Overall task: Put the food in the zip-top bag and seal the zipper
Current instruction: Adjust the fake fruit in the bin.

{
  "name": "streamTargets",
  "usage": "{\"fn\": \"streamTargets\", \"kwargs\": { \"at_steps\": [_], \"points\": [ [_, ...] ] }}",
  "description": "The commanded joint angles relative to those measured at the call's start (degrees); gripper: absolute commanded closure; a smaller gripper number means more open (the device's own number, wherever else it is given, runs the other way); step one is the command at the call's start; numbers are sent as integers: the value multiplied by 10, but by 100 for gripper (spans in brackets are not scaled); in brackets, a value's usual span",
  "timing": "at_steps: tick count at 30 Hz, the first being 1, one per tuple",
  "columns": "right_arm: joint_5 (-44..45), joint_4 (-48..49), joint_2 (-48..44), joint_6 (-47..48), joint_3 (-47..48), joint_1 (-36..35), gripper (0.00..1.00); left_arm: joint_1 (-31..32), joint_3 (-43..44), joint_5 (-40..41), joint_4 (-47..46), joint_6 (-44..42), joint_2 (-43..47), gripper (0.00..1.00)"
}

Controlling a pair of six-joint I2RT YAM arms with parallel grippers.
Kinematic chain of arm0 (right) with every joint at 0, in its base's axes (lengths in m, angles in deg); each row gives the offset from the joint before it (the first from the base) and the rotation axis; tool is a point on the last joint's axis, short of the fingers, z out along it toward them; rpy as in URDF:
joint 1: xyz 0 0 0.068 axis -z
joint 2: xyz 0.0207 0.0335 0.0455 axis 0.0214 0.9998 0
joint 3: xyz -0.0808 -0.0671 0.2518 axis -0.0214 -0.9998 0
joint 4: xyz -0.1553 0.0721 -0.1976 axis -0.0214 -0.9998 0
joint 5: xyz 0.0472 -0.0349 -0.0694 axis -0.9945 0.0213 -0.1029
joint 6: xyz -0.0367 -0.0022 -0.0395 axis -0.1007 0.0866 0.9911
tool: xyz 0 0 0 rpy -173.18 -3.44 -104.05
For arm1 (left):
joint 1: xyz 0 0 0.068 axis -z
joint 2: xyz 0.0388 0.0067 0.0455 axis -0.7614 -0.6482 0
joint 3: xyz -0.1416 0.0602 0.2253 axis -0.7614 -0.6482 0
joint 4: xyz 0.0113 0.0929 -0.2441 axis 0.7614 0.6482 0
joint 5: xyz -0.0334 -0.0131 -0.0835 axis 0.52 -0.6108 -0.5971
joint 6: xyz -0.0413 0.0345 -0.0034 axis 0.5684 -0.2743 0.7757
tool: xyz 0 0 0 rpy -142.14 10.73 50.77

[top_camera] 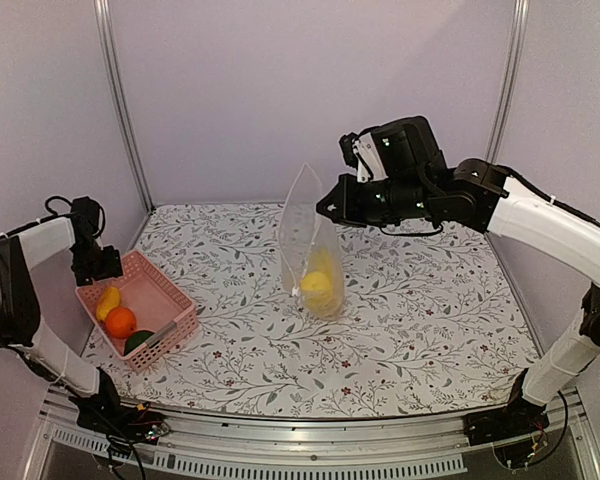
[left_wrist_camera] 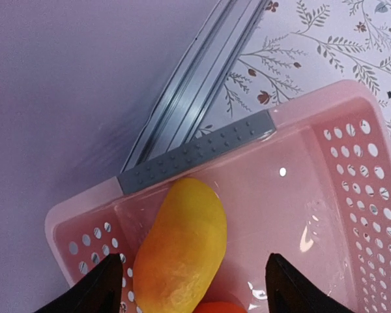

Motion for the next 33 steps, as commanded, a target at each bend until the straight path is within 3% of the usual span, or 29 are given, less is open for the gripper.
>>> {"fn": "streamTargets", "kwargs": {
  "at_steps": [1, 10, 17, 24, 33],
  "points": [
    [4, 10, -23, 9, -7, -1, 100, 5, 11, -5, -1, -17, -35, 26],
    [8, 11, -23, 8, -7, -1, 100, 5, 15, 0, 19, -15, -76, 29],
    [14, 8, -23, 10, -7, -1, 100, 13, 22, -49, 32, -12, -97, 34],
    [14, 6, -21, 9, -5, -1, 100, 40, 6, -111, -1, -22, -54, 34],
    [13, 5, -22, 6, -5, -1, 100, 30, 20, 10, 37, -14, -75, 28]
  ]
}}
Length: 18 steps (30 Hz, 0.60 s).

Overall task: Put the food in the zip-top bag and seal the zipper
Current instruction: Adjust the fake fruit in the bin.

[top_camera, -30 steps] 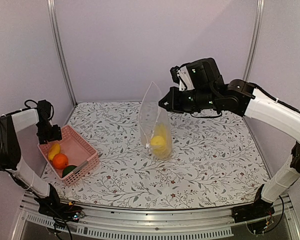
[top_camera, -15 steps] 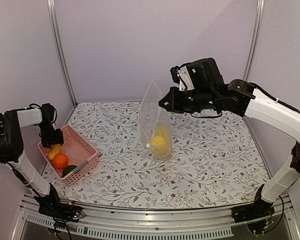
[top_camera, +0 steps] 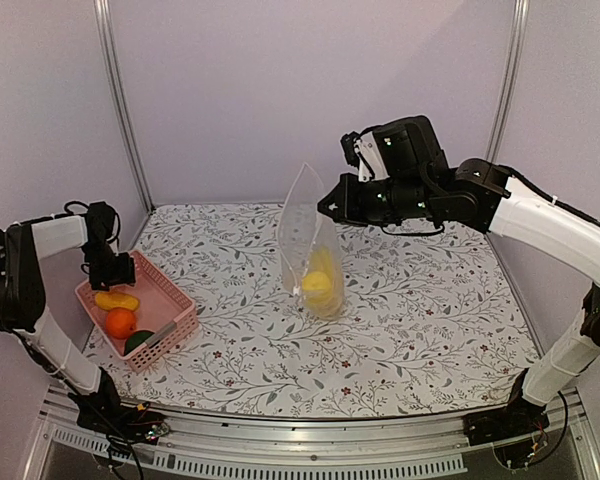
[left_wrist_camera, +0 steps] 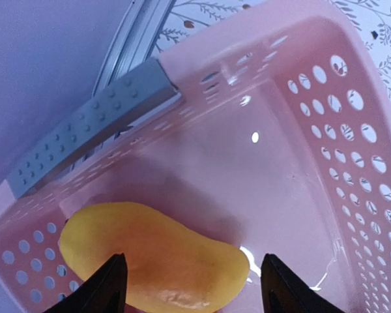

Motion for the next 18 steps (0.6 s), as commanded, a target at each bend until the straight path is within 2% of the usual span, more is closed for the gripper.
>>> {"fn": "streamTargets", "kwargs": {
  "at_steps": [1, 7, 14, 18],
  "points": [
    [9, 3, -18, 3, -4, -1, 100, -7, 10, 73, 25, 0, -12, 25],
    [11, 2, -22, 5, -5, -1, 100, -10, 20, 66, 41, 1, -41, 16],
    [13, 2, -22, 2, -6, -1, 100, -9, 8, 77, 28, 6, -13, 10],
    [12, 3, -23, 2, -6, -1, 100, -9, 15, 62, 40, 7, -33, 8]
  ]
}}
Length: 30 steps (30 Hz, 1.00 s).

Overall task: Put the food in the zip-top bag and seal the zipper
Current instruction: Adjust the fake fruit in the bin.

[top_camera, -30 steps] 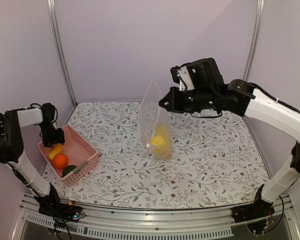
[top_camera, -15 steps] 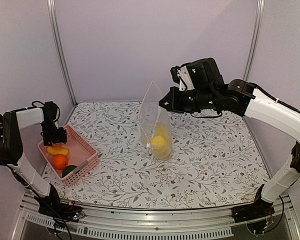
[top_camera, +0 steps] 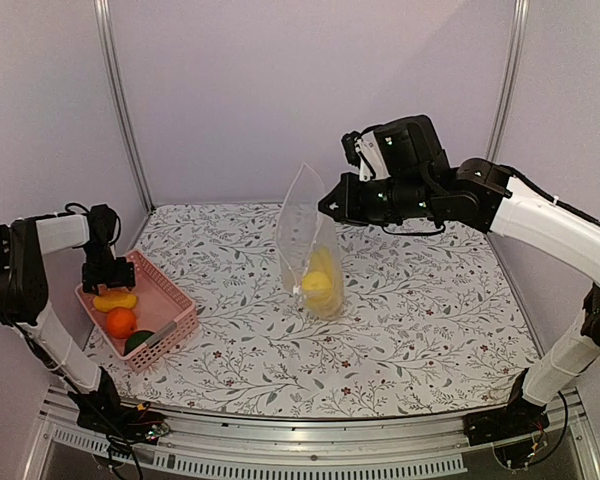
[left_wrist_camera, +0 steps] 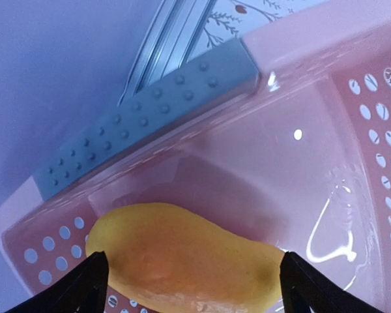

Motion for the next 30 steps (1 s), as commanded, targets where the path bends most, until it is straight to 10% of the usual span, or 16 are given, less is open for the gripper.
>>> {"fn": "streamTargets", "kwargs": {
  "at_steps": [1, 16, 30],
  "points": [
    [11, 3, -22, 2, -6, -1, 100, -3, 6, -13, 18, 4, -11, 8],
    [11, 1, -24, 0, -7, -1, 100, 42, -15, -193, -50, -33, 60, 8],
    [8, 0, -22, -3, -6, -1, 100, 2, -87, -92, -25, 132, 170, 4]
  ]
}}
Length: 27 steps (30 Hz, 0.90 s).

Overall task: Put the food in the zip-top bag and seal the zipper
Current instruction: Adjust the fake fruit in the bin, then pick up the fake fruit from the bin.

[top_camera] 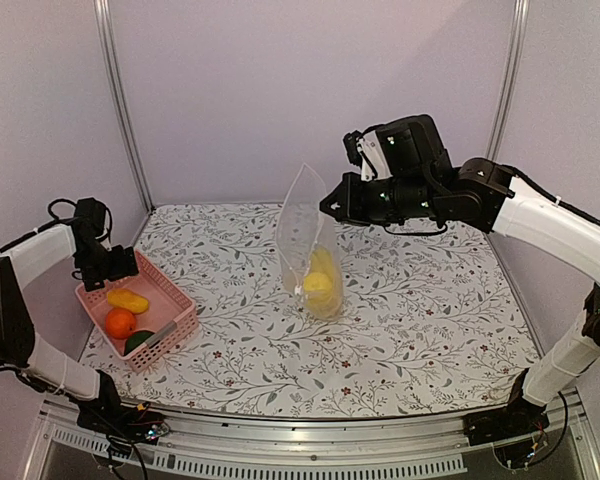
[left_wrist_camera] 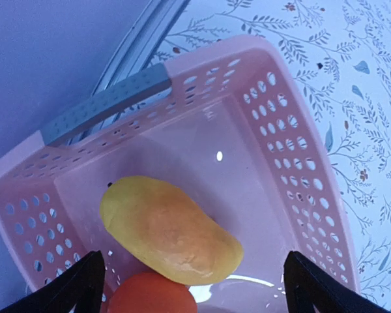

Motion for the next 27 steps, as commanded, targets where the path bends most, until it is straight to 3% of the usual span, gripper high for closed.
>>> {"fn": "streamTargets", "kwargs": {
  "at_steps": [1, 8, 17, 20, 24, 27],
  "points": [
    [7, 6, -18, -2, -4, -1, 100, -32, -57, -6, 3, 91, 36, 4],
    [1, 7, -17, -1, -3, -1, 100, -59, -65, -71, -28, 119, 2, 5],
    [7, 8, -23, 0, -5, -1, 100, -68, -31, -90, -34, 104, -83, 10],
    [8, 8, -23, 1, -5, -1, 100, -68, -23, -91, -39, 101, -93, 15],
    [6, 8, -21, 1, -5, -1, 100, -68, -7, -85, -27, 86, -124, 31],
    [7, 8, -21, 0, -6, -1, 100, -68, -5, -93, -24, 81, -142, 33]
  ]
}}
